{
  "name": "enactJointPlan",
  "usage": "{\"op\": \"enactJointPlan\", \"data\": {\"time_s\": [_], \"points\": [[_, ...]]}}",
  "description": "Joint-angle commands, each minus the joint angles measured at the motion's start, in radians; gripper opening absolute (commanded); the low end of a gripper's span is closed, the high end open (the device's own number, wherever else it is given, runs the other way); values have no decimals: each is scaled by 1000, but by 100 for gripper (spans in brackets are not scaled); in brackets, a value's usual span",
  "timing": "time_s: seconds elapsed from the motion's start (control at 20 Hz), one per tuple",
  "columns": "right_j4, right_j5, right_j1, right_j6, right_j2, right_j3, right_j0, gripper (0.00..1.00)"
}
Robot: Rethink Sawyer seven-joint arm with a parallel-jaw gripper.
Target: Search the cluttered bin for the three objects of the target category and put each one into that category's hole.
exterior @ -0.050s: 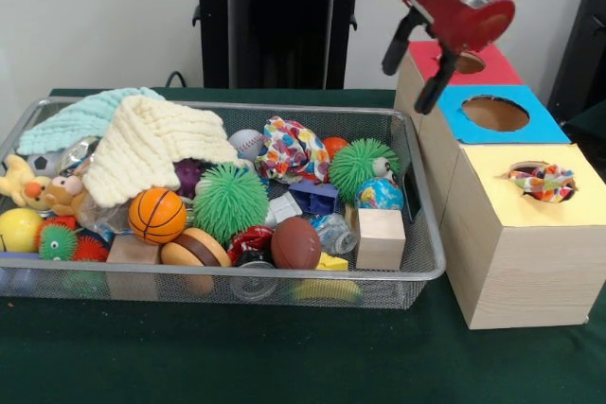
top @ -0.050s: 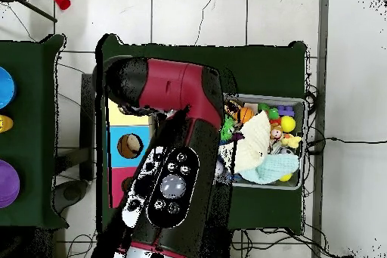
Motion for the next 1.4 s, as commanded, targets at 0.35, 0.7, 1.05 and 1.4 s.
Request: {"op": "enactJointPlan", "data": {"time_s": [0.35, 0.7, 1.05, 1.4], "points": [[-97, -90, 65, 64, 40, 229, -58, 100], [-119, -166, 111, 109, 37, 248, -60, 100], [-102, -299, 169, 128, 43, 278, -71, 100], [-67, -335, 220, 134, 61, 304, -70, 100]]}}
